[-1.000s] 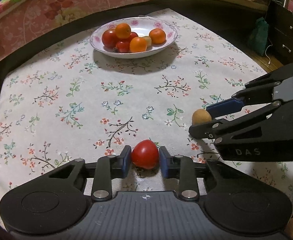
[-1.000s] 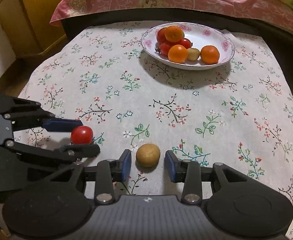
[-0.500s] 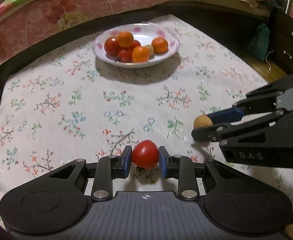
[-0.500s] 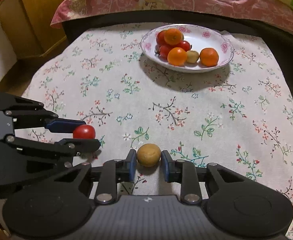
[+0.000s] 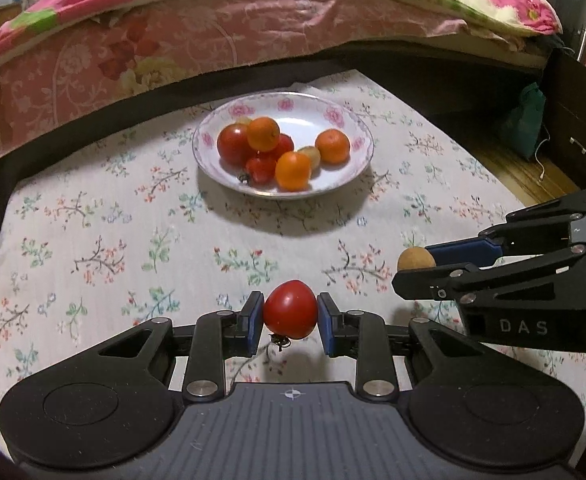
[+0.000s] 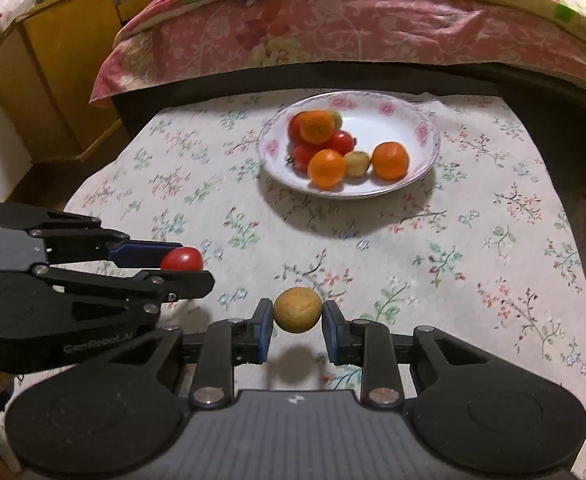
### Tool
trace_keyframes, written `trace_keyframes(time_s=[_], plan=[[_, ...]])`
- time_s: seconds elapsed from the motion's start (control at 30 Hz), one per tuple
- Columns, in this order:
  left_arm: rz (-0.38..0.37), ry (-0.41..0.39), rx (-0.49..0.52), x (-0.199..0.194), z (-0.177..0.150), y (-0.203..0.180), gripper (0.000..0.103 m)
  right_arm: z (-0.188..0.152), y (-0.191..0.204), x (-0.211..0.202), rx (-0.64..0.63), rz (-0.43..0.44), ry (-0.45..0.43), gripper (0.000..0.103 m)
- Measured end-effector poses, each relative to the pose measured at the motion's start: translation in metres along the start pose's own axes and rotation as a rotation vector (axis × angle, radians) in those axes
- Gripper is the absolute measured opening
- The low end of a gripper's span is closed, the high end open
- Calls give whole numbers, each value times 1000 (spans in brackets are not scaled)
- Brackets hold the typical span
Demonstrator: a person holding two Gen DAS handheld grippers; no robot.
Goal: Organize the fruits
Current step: 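Lift and carry the tomato and tan fruit toward the white plate, then lower both fruits into the plate and open both tools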
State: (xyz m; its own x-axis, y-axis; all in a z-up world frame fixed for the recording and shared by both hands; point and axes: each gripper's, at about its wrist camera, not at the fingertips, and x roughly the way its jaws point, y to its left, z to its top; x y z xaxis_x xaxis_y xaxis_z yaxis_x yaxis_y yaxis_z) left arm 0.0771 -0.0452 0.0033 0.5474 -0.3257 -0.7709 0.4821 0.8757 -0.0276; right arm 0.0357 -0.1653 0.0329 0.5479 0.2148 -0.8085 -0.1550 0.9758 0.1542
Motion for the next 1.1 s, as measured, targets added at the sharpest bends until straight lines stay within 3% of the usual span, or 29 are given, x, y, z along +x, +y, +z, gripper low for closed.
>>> trace_keyframes(time_s=[0.4, 0.8, 1.1], plan=[[5, -71, 4, 17, 50, 3, 36, 42, -22, 3, 15, -9, -72, 27], [25, -109, 16, 51, 100, 10, 36, 90, -54, 31, 40, -24, -108, 27], [21, -99, 1, 75, 111, 16, 35, 104, -70, 52, 62, -35, -105, 27]])
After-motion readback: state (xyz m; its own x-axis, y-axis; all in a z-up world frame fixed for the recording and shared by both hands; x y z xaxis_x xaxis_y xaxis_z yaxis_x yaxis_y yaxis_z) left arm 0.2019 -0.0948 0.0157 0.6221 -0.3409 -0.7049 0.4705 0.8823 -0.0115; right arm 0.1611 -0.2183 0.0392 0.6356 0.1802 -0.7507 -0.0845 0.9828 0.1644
